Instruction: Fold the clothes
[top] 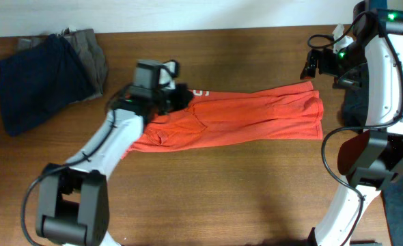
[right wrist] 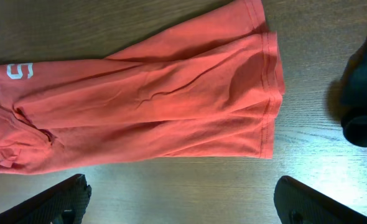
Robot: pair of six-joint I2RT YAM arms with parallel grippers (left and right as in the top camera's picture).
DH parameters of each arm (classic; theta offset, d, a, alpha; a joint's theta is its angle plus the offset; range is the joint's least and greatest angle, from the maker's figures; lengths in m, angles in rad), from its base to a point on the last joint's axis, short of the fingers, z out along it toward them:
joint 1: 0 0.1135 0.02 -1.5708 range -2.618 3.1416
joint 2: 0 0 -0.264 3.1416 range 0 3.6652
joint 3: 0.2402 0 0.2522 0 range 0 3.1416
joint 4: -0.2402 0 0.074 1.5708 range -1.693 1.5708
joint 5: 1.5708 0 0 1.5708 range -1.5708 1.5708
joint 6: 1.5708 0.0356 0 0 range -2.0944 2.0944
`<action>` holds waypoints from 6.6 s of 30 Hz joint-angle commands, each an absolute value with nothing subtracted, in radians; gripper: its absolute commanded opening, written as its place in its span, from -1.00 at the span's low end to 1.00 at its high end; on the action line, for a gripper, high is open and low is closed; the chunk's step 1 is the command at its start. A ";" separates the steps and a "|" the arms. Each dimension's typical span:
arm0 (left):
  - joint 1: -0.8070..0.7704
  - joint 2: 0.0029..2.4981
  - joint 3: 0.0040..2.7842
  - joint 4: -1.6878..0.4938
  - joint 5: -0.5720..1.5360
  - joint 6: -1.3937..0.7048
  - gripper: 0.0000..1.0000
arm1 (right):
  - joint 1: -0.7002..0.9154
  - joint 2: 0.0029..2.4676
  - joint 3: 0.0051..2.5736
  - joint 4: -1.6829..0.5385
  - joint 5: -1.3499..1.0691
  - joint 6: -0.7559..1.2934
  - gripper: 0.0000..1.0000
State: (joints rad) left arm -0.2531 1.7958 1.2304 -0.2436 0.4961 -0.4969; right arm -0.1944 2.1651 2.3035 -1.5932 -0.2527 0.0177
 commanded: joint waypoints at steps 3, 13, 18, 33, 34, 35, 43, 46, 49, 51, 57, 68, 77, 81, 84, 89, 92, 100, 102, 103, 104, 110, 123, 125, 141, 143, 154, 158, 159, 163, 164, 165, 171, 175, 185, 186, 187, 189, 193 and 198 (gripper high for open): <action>-0.140 1.942 1.228 -0.239 0.704 -0.451 -0.99 | -0.189 2.166 2.300 -1.597 -0.251 0.006 0.98; -0.013 2.256 1.228 -0.127 1.126 -0.450 -0.99 | -0.189 2.166 2.300 -1.604 -0.251 0.003 0.98; 0.018 2.278 1.229 -0.104 1.191 -0.421 -0.99 | -0.189 2.166 2.300 -1.604 -0.251 0.003 0.98; 0.016 1.922 1.229 -0.208 1.120 -0.416 -0.99 | -0.189 2.166 2.300 -1.604 -0.251 0.003 0.98; 0.016 1.925 1.229 -0.237 1.101 -0.404 -0.99 | -0.189 2.166 2.300 -1.605 -0.251 0.003 0.98; 0.016 1.927 1.229 -0.270 1.081 -0.384 -0.99 | -0.189 2.166 2.300 -1.605 -0.251 0.003 0.98; 0.023 1.932 1.229 -0.498 0.764 -0.266 -0.99 | -0.189 2.166 2.300 -1.607 -0.251 0.003 0.98; 0.042 1.946 1.227 -0.517 0.711 -0.266 -0.99 | -0.189 2.166 2.300 -1.607 -0.251 0.003 0.98; 0.056 1.998 1.227 -0.512 0.759 -0.257 -0.99 | -0.189 2.166 2.300 -1.607 -0.251 0.003 0.98; 0.065 2.043 1.227 -0.492 0.847 -0.237 -0.99 | -0.189 2.166 2.300 -1.607 -0.251 0.003 0.98; 0.068 2.190 1.227 -0.431 1.052 -0.176 -0.99 | -0.189 2.166 2.300 -1.607 -0.251 0.003 0.98; 0.068 2.041 1.228 -0.435 1.047 -0.133 -0.99 | -0.189 2.166 2.300 -1.601 -0.251 0.003 0.98; 0.068 1.647 1.228 -0.481 0.864 -0.133 -0.09 | -0.195 2.166 2.300 -1.627 -0.101 0.025 0.98; 0.068 1.604 1.228 -0.514 0.780 -0.133 0.98 | -0.246 2.166 2.300 -1.621 0.049 0.064 0.98; 0.068 1.604 1.228 -0.518 0.625 -0.134 0.98 | -0.297 2.166 2.300 -1.583 0.046 0.059 0.98; 0.068 1.604 1.228 -0.517 0.550 -0.166 0.98 | -0.348 2.180 2.291 -1.584 -0.199 -0.121 0.98; 0.068 1.604 1.228 -0.518 0.496 -0.166 0.98 | -0.347 2.191 2.239 -1.587 -0.232 -0.174 0.98; 0.068 1.604 1.227 -0.591 0.379 -0.166 0.98 | -0.349 2.206 1.995 -1.406 -0.229 -0.187 0.97; 0.068 1.604 1.227 -0.612 0.344 -0.166 0.98 | -0.349 2.208 1.972 -1.382 -0.245 -0.210 0.99; 0.068 1.604 1.227 -0.616 0.339 -0.165 0.98 | -0.349 2.212 1.962 -1.372 -0.262 -0.231 0.98; 0.068 1.604 1.227 -0.619 0.339 -0.165 0.98 | -0.350 2.215 1.958 -1.368 -0.278 -0.242 0.98; 0.068 1.604 1.227 -0.623 0.339 -0.165 0.98 | -0.349 2.259 1.945 -1.312 -0.297 -0.279 0.98; 0.068 1.604 1.227 -0.645 0.334 -0.165 0.98 | -0.356 2.326 1.944 -1.286 -0.408 -0.356 0.98; 0.068 1.604 1.227 -0.646 0.334 -0.165 0.98 | -0.356 2.336 1.942 -1.285 -0.409 -0.363 0.98; 0.068 1.604 1.227 -0.664 0.332 -0.166 0.98 | -0.436 2.389 1.924 -1.275 -0.566 -0.445 0.98; 0.068 1.604 1.227 -0.665 0.332 -0.166 0.98 | -0.440 2.402 1.914 -1.274 -0.578 -0.453 0.98; 0.068 1.604 1.227 -0.675 0.332 -0.166 0.98 | -0.439 2.510 1.905 -1.321 -0.678 -0.501 0.98; 0.068 1.604 1.227 -0.675 0.332 -0.166 0.98 | -0.439 2.516 1.870 -1.319 -0.682 -0.525 0.97; 0.068 1.604 1.227 -0.675 0.332 -0.166 0.98 | -0.439 2.516 1.852 -1.311 -0.682 -0.525 0.98; 0.068 1.604 1.227 -0.675 0.332 -0.166 0.98 | -0.438 2.516 1.798 -1.279 -0.706 -0.524 0.98; 0.068 1.604 1.227 -0.675 0.332 -0.166 0.98 | -0.438 2.516 1.781 -1.264 -0.713 -0.524 0.98; 0.068 1.604 1.227 -0.675 0.332 -0.166 0.98 | -0.438 2.516 1.762 -1.248 -0.720 -0.524 0.98; 0.068 1.604 1.227 -0.675 0.332 -0.166 0.99 | -0.438 2.516 1.723 -1.202 -0.726 -0.517 0.58; 0.068 1.604 1.227 -0.675 0.332 -0.166 0.98 | -0.439 2.516 1.724 -1.179 -0.725 -0.508 -0.11; 0.068 1.604 1.227 -0.675 0.332 -0.166 0.98 | -0.448 2.516 1.762 -1.137 -0.665 -0.381 -0.92; 0.068 1.604 1.227 -0.675 0.332 -0.166 0.98 | -0.453 2.514 1.781 -1.147 -0.636 -0.360 -0.93; 0.068 1.604 1.227 -0.675 0.332 -0.166 0.98 | -0.459 2.514 1.807 -1.167 -0.613 -0.353 -0.92; 0.068 1.604 1.227 -0.675 0.332 -0.166 0.98 | -0.466 2.514 1.848 -1.203 -0.585 -0.353 -0.92; 0.068 1.604 1.227 -0.675 0.323 -0.166 0.98 | -0.474 2.514 2.014 -1.351 -0.401 -0.341 -0.92; 0.068 1.604 1.227 -0.675 0.316 -0.166 0.98 | -0.441 2.514 2.165 -1.454 -0.182 -0.218 -0.92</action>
State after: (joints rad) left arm 0.0696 1.6119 1.2285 -0.6731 0.3309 -0.1612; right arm -0.4568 2.4931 2.0995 -1.4303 -0.3614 -0.2794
